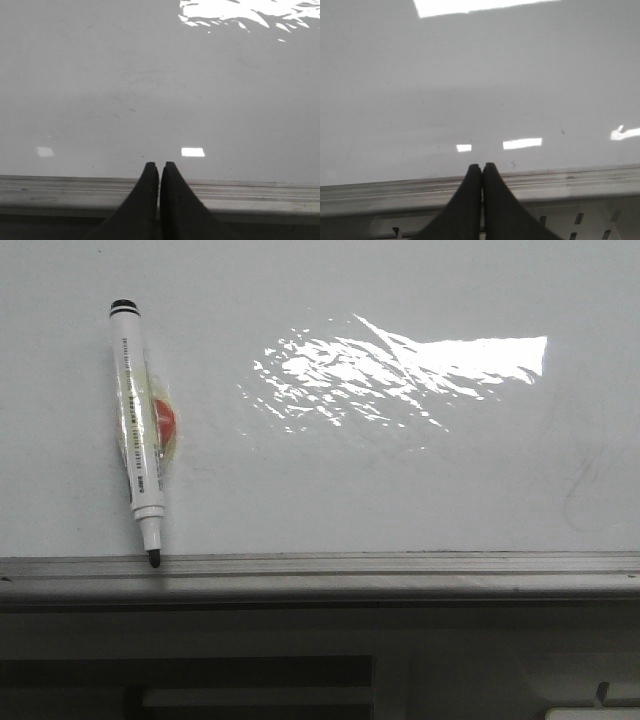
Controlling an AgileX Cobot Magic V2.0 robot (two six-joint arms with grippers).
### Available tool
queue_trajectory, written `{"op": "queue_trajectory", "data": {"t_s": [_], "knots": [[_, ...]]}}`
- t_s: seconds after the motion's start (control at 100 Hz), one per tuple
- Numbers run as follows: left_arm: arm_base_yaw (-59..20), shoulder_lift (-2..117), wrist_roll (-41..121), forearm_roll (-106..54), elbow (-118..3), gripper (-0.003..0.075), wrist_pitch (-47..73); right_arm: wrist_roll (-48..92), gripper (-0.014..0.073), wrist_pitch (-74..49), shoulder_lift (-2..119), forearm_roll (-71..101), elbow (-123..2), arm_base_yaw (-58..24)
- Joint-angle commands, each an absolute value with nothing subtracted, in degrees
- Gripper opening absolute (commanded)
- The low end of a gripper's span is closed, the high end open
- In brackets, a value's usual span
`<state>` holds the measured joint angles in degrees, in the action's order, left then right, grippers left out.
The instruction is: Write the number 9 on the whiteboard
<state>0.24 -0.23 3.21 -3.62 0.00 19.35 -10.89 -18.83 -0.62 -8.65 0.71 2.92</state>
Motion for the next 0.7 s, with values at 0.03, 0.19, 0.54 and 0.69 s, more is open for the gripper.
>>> {"op": "queue_trajectory", "data": {"t_s": [0.03,0.19,0.54,0.69], "knots": [[-0.09,-1.81,3.36,-2.81,1.13,-0.002,16.27,-10.39,-0.0061,-18.22,-1.48,-8.5,2.27,3.25],[-0.09,-1.81,3.36,-1.23,1.13,-0.002,13.02,-10.39,-0.0061,-18.22,-1.48,-8.5,2.27,3.25],[-0.09,-1.81,3.36,-3.04,1.13,-0.002,7.74,-10.39,-0.0061,-15.73,-1.48,-8.5,2.27,3.25],[-0.09,-1.81,3.36,-3.19,1.13,-0.002,6.56,-10.39,-0.0061,-9.29,-1.48,-8.66,2.27,3.25]]}}
